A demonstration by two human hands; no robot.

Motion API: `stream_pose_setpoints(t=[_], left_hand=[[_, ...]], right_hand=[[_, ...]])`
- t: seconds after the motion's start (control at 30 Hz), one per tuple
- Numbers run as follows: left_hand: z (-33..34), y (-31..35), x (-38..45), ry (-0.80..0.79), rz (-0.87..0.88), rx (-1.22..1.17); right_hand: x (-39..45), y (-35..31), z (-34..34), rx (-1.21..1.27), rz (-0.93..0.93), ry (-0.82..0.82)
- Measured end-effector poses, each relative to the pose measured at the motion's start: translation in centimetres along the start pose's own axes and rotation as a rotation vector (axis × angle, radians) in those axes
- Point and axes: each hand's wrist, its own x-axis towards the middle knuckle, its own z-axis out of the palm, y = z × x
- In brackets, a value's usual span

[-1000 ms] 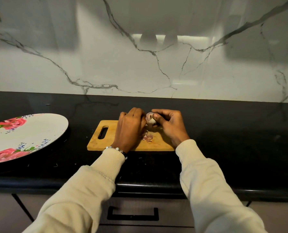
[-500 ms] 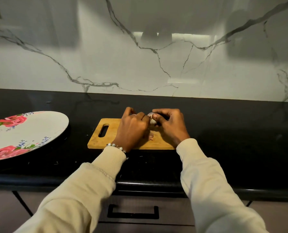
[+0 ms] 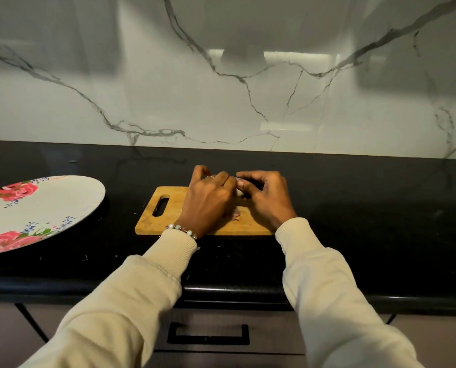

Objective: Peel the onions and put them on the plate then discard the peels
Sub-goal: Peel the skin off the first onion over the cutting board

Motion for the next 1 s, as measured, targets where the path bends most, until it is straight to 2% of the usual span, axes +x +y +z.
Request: stream_pose_setpoints(t=[0.2, 0.37, 0.57, 0.77, 1.0], left_hand=[[0.5, -0.3, 0.1, 0.078, -0.085, -0.091], [0.3, -0.8, 0.3, 0.084, -0.297, -0.394], [0.8, -1.0, 0.4, 0.153, -0.398, -0.642], [0.7, -1.1, 0.4, 0.157, -0.370, -0.683], [0.9, -1.2, 0.2, 0.197, -0.377, -0.639]], right_hand=[[0.3, 0.3, 0.2, 0.048, -0.002, 0.018], [0.6, 0.6, 0.3, 0.075, -0.010, 0.046], [0.8, 0.6, 0.1, 0.160, 0.018, 0.070], [1.0, 0.8, 0.0, 0.181, 0.027, 0.079], [0.9, 0.8, 0.0, 0.089, -0.020, 0.035]])
